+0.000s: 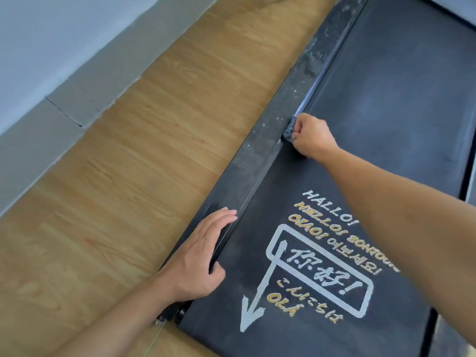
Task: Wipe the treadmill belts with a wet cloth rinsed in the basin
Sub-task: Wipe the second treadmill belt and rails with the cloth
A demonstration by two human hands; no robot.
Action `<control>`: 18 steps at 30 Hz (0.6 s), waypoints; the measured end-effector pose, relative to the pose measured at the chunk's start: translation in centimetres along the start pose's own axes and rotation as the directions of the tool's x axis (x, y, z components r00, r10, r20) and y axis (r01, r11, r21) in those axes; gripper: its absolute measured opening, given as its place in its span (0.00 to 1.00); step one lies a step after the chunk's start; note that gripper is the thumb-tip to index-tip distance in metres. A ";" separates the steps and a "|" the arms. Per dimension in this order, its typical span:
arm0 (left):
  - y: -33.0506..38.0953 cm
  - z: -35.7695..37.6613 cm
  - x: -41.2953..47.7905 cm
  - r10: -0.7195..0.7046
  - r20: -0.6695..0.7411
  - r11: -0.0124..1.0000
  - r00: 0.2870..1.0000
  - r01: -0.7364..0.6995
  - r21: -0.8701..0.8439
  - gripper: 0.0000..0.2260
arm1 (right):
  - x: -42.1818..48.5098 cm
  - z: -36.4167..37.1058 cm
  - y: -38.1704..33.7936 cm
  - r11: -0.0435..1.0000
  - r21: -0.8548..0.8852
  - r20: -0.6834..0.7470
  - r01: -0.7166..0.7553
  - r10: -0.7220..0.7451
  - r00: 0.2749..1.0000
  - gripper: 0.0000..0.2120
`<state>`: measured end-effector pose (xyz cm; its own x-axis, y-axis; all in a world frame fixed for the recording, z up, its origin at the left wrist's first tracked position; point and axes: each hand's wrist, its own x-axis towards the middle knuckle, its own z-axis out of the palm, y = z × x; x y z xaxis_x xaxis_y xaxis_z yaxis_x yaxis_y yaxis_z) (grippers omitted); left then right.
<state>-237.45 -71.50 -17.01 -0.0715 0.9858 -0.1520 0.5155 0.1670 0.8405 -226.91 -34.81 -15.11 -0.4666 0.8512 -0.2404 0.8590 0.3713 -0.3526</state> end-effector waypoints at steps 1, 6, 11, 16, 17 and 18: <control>0.0 0.0 0.0 -0.006 0.003 1.000 1.000 0.006 -0.005 0.43 | -0.1 0.3 -0.4 1.000 -0.002 -0.014 -0.001 0.001 1.000 0.04; 0.3 -0.3 -0.1 -0.065 0.024 0.992 0.998 0.068 -0.109 0.44 | -12.5 6.0 -2.7 0.975 0.135 0.044 0.175 -0.182 0.982 0.15; 0.6 -0.3 0.1 -0.092 -0.067 0.941 0.994 0.065 -0.332 0.41 | -28.9 10.8 -5.0 0.850 0.146 0.302 0.505 -0.525 0.796 0.14; 0.9 -0.6 0.2 -0.117 -0.083 0.942 0.990 0.084 -0.324 0.38 | -18.9 8.5 -3.6 0.923 0.036 0.152 0.384 -0.385 0.911 0.07; 0.8 -0.6 0.2 -0.111 -0.081 0.945 0.991 0.079 -0.318 0.37 | -16.2 7.7 -3.5 0.951 0.026 0.121 0.308 -0.309 0.943 0.09; 0.7 -0.5 0.1 -0.103 -0.077 0.947 0.992 0.074 -0.311 0.37 | -14.3 7.1 -3.5 0.962 0.030 0.105 0.270 -0.272 0.957 0.10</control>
<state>-237.56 -71.33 -16.19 -0.1897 0.9618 -0.1974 0.2171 0.2372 0.9469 -224.77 -50.89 -16.85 -0.7017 0.6747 -0.2289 0.6945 0.5761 -0.4310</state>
